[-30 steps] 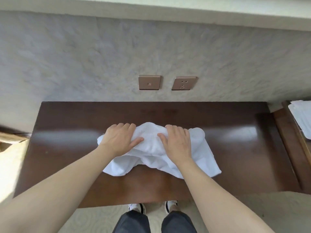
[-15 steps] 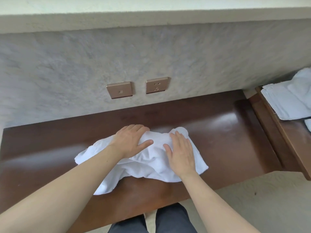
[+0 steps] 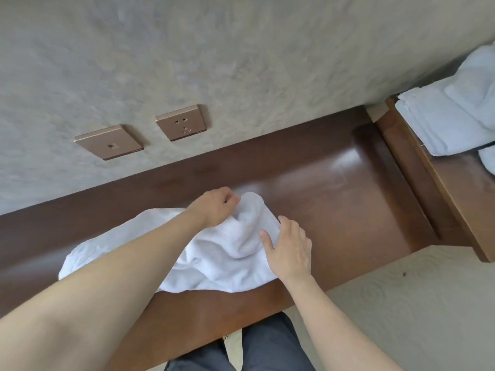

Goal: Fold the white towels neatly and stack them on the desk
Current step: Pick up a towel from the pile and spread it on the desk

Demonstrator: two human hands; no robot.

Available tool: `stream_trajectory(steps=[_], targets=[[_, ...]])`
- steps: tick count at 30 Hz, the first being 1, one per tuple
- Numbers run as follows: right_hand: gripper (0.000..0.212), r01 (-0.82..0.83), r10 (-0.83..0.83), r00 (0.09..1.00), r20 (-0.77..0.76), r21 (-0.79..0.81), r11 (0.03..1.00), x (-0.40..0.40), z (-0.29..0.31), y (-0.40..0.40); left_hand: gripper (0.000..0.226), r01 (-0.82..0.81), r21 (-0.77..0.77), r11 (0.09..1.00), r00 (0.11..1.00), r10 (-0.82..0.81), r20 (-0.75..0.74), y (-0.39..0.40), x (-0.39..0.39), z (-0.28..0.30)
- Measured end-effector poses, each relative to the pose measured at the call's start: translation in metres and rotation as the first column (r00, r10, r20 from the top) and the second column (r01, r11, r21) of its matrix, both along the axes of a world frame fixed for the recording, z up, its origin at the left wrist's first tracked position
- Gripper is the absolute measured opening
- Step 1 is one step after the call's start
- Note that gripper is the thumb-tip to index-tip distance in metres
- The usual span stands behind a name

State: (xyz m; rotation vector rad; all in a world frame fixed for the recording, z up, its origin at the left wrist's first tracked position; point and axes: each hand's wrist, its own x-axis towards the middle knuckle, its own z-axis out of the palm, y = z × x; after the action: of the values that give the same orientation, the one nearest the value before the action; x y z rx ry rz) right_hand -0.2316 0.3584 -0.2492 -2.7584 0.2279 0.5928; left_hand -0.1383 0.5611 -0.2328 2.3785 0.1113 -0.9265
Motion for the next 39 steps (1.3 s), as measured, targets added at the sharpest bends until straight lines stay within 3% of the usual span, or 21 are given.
stream_trajectory(steps=[3, 10, 15, 20, 22, 25, 28, 33, 35, 39], targets=[[0.063, 0.032, -0.034, 0.998, -0.054, -0.040, 0.999, -0.003, -0.007, -0.013, 0.049, 0.034, 0.053, 0.998, 0.987, -0.025, -0.157, -0.013, 0.009, -0.005], [0.055, 0.085, -0.084, 0.994, -0.064, 0.009, 0.996, -0.012, -0.017, -0.010, 0.069, -0.008, 0.049, 0.999, 0.970, 0.019, -0.243, -0.025, 0.017, -0.019], [0.056, 0.150, -0.141, 0.984, -0.106, 0.078, 0.986, -0.006, -0.021, -0.012, 0.062, 0.027, 0.035, 0.999, 0.973, -0.018, -0.229, -0.033, 0.016, -0.030], [0.042, 0.141, -0.122, 0.976, -0.178, 0.102, 0.985, -0.002, -0.022, -0.020, 0.042, 0.106, -0.043, 0.993, 0.965, -0.113, -0.235, -0.040, 0.012, -0.033], [0.045, 0.158, -0.139, 0.979, -0.152, 0.120, 0.980, 0.000, -0.021, -0.030, 0.045, 0.151, -0.072, 0.986, 0.954, -0.164, -0.250, -0.040, 0.015, -0.034], [0.048, 0.224, -0.206, 0.972, -0.113, 0.177, 0.958, 0.007, -0.019, -0.055, 0.086, 0.124, -0.139, 0.982, 0.965, -0.153, -0.215, -0.045, 0.028, -0.028], [0.050, 0.274, -0.263, 0.961, -0.080, 0.217, 0.937, 0.016, -0.012, -0.083, 0.065, 0.119, -0.174, 0.978, 0.983, -0.140, -0.115, -0.058, 0.049, -0.014], [0.056, 0.221, -0.225, 0.974, 0.019, 0.129, 0.967, 0.034, -0.002, -0.124, 0.064, 0.374, 0.039, 0.927, 0.916, -0.376, 0.138, -0.093, 0.085, 0.013], [0.060, 0.225, -0.231, 0.971, 0.058, 0.105, 0.969, 0.040, 0.000, -0.138, 0.072, 0.479, 0.208, 0.853, 0.823, -0.519, 0.232, -0.108, 0.099, 0.018], [0.064, 0.242, -0.248, 0.963, 0.104, 0.067, 0.968, 0.047, 0.001, -0.167, 0.081, 0.611, 0.471, 0.636, 0.596, -0.761, 0.256, -0.140, 0.126, 0.018]])
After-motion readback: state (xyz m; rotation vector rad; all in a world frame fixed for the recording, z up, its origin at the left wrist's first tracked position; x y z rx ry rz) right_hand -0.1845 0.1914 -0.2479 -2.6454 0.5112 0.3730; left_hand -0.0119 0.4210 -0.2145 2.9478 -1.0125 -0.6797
